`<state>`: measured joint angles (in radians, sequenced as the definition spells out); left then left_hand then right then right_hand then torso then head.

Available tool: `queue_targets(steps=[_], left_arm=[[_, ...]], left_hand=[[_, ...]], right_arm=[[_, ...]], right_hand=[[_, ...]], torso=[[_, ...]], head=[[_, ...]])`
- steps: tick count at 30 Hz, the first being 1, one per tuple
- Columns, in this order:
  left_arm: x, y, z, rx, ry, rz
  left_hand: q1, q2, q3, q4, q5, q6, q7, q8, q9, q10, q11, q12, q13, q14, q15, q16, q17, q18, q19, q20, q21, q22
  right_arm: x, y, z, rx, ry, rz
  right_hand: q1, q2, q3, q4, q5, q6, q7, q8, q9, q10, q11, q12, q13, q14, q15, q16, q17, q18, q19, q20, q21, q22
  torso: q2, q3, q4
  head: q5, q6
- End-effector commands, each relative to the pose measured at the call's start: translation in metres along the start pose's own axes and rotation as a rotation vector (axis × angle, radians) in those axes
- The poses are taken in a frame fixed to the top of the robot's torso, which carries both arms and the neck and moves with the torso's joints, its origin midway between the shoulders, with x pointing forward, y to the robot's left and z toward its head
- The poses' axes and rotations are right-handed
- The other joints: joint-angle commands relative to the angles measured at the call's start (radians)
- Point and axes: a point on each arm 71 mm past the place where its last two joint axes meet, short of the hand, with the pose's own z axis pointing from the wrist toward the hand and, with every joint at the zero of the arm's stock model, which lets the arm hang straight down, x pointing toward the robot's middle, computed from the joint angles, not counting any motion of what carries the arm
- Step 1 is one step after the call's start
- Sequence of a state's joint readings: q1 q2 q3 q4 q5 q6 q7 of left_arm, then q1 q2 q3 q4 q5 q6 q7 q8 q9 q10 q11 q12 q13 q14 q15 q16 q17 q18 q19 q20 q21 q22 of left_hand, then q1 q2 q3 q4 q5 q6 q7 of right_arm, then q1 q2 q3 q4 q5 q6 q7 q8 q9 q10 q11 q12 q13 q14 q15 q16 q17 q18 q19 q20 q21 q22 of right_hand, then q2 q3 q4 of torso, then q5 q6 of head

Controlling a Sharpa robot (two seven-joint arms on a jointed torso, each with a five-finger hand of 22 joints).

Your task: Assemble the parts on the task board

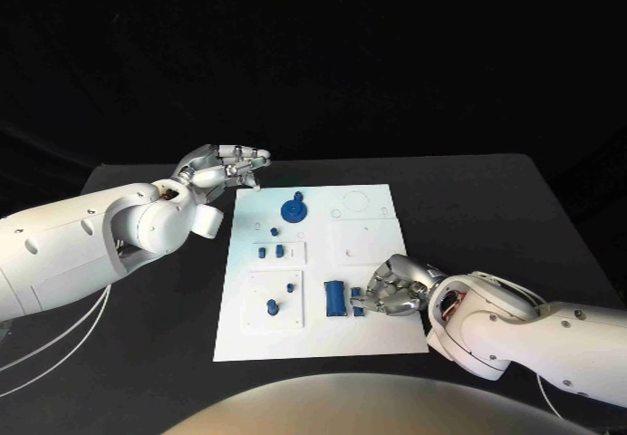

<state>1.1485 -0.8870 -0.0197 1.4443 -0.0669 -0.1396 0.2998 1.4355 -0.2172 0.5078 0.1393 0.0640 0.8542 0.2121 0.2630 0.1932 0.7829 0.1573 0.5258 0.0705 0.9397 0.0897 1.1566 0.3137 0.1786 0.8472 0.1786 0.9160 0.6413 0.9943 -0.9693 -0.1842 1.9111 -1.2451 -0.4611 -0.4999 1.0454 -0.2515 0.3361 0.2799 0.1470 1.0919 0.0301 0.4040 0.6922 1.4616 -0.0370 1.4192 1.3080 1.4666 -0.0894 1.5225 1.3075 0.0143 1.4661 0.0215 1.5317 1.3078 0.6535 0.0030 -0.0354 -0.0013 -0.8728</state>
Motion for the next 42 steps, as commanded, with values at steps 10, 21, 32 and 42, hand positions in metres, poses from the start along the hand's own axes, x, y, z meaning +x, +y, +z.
queue_targets(steps=[10, 21, 32, 42], left_arm=[[0.0, -0.001, 0.0, 0.006, 0.011, -0.002], [0.0, -0.001, 0.0, 0.005, 0.01, -0.002], [0.0, -0.001, 0.0, 0.005, 0.011, -0.002], [0.0, -0.001, -0.001, 0.006, 0.009, -0.001]], left_hand=[[-0.003, 0.01, -0.006, 0.002, 0.001, -0.006, -0.001, 0.006, 0.001, -0.008, 0.001, 0.005, 0.001, -0.007, -0.003, -0.001, 0.0, 0.005, 0.005, 0.005, -0.007, -0.002], [-0.003, 0.01, -0.006, 0.002, 0.001, -0.006, -0.001, 0.006, 0.001, -0.008, 0.001, 0.005, 0.001, -0.007, -0.003, -0.001, 0.0, 0.005, 0.005, 0.005, -0.007, -0.002], [-0.003, 0.01, -0.006, 0.002, 0.001, -0.006, -0.001, 0.006, 0.001, -0.008, 0.001, 0.005, 0.001, -0.007, -0.003, -0.001, 0.0, 0.005, 0.005, 0.005, -0.007, -0.002], [-0.003, 0.01, -0.006, 0.002, 0.001, -0.006, -0.001, 0.006, 0.001, -0.008, 0.001, 0.005, 0.001, -0.007, -0.003, -0.001, 0.0, 0.005, 0.005, 0.005, -0.007, -0.002]], right_arm=[[0.002, 0.0, -0.003, -0.052, 0.046, -0.023], [0.002, -0.003, 0.001, -0.039, 0.052, -0.037], [-0.002, -0.008, 0.007, -0.045, 0.034, -0.048], [-0.003, -0.008, 0.007, -0.057, 0.023, -0.047]], right_hand=[[0.051, 0.018, -0.097, 0.01, 0.003, -0.001, 0.004, -0.002, -0.01, 0.068, 0.001, -0.002, 0.197, 0.08, -0.004, 0.001, 0.142, -0.006, 0.088, -0.003, 0.003, 0.252], [0.056, 0.037, -0.122, 0.01, 0.004, 0.0, 0.003, -0.002, -0.013, 0.068, 0.0, -0.001, 0.197, 0.08, -0.004, 0.001, 0.143, -0.006, 0.089, -0.003, 0.003, 0.252], [0.08, 0.055, -0.176, 0.012, 0.004, 0.001, 0.004, -0.003, -0.022, 0.07, 0.001, 0.002, 0.2, 0.081, -0.004, 0.003, 0.147, -0.007, 0.09, -0.002, 0.007, 0.253], [0.117, 0.066, -0.217, 0.008, 0.006, 0.002, 0.002, -0.002, -0.027, 0.07, 0.0, 0.003, 0.201, 0.081, -0.005, 0.004, 0.149, -0.007, 0.091, -0.002, 0.008, 0.254]], torso=[[0.001, 0.0007, 0.0004], [0.001, -0.0003, 0.0013], [0.0, -0.0001, 0.0003], [0.001, -0.0001, -0.0003]], head=[[-0.001, 0.0], [0.001, 0.0], [0.003, 0.0], [0.003, 0.0]])
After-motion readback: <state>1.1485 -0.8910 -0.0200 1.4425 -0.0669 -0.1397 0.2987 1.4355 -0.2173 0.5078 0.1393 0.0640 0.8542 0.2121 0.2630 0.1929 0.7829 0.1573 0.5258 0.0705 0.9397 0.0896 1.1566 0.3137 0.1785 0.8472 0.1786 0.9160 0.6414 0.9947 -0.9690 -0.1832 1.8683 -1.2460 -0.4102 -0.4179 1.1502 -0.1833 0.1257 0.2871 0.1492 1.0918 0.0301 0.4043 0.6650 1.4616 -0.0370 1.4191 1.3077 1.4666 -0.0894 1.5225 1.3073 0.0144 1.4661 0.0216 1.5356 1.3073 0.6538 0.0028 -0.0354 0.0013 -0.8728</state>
